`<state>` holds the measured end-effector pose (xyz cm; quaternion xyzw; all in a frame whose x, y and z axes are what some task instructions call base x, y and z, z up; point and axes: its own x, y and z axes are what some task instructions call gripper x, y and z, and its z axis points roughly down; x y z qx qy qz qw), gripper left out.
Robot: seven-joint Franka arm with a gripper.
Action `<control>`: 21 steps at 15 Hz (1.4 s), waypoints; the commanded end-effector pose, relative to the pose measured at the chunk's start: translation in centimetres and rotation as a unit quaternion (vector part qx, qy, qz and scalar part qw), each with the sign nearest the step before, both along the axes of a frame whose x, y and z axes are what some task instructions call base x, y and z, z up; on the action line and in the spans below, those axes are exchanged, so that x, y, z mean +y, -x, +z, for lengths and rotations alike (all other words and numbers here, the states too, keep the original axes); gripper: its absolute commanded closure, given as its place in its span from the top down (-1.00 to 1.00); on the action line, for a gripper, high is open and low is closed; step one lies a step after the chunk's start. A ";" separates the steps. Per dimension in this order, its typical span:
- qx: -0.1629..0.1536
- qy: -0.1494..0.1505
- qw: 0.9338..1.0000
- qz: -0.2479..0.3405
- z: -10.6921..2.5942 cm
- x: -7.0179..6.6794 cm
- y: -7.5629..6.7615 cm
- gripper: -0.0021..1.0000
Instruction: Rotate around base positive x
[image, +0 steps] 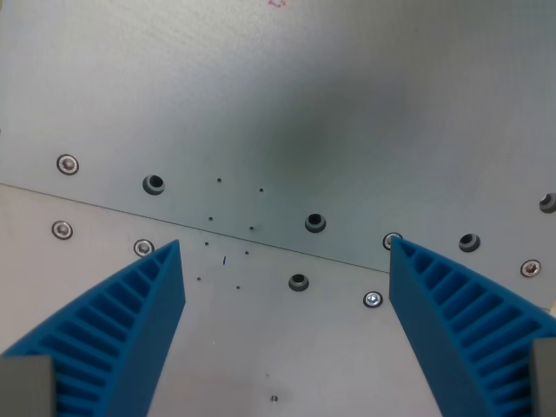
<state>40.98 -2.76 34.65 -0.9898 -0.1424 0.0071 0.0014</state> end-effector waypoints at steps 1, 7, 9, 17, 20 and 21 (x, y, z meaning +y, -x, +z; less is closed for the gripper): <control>-0.004 -0.006 1.000 0.000 0.3 0.0 0.0 1.00; -0.004 -0.041 0.999 0.000 0.3 0.0 0.0 1.00; -0.004 -0.052 0.999 0.000 0.3 0.0 0.0 1.00; -0.003 -0.099 0.995 0.001 0.3 0.0 0.0 1.00; -0.003 -0.116 0.993 0.001 0.3 0.0 0.0 1.00; -0.003 -0.122 0.993 0.001 0.3 0.0 0.0 1.00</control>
